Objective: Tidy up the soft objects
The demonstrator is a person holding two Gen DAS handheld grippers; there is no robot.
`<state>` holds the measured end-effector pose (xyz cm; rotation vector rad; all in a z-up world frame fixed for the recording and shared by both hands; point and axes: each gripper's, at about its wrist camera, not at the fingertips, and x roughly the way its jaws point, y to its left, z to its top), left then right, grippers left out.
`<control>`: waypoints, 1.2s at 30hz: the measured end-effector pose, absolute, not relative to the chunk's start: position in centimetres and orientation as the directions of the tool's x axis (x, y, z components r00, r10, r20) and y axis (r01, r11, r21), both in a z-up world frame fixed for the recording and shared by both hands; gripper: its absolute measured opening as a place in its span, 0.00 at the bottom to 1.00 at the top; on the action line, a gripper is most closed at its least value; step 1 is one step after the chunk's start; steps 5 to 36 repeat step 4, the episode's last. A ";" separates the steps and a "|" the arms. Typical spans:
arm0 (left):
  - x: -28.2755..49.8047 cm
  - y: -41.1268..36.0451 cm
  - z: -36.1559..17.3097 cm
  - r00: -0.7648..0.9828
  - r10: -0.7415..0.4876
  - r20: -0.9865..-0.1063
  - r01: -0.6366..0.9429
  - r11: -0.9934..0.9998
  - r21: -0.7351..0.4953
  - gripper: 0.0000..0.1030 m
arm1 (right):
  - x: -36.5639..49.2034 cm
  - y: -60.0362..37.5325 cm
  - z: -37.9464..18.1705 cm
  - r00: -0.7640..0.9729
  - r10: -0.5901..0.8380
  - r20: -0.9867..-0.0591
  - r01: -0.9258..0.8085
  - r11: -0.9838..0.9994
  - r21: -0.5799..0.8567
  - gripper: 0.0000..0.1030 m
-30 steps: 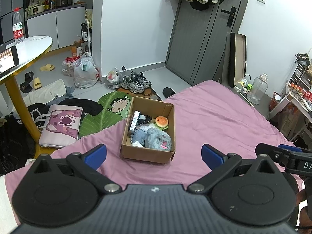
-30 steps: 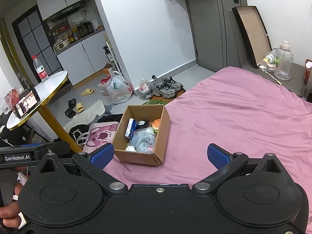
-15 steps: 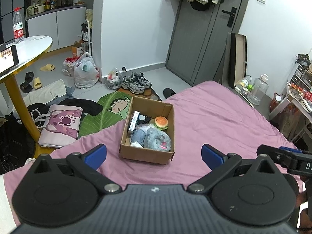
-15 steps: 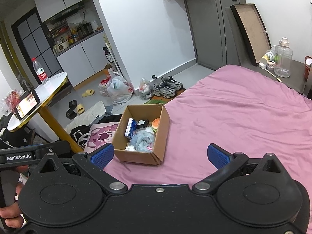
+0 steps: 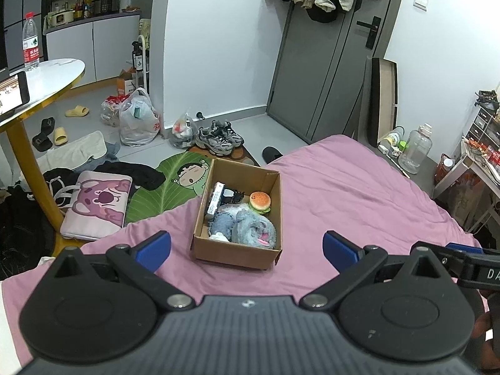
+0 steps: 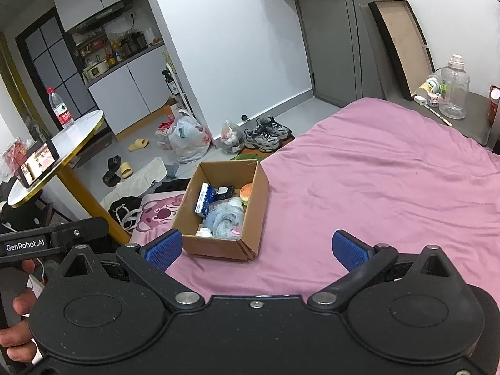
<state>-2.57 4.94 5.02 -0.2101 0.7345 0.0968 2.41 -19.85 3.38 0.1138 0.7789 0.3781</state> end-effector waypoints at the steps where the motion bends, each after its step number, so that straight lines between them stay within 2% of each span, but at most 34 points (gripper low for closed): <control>1: -2.6 5.0 5.0 0.739 0.014 -0.674 -0.161 0.975 -0.156 1.00 | 2.5 -19.8 3.2 0.646 0.373 -0.666 -0.289 0.927 0.239 1.00; 36: -2.5 4.9 4.9 0.739 0.012 -0.673 -0.159 0.975 -0.158 1.00 | 2.8 -19.8 3.0 0.642 0.374 -0.670 -0.289 0.927 0.240 1.00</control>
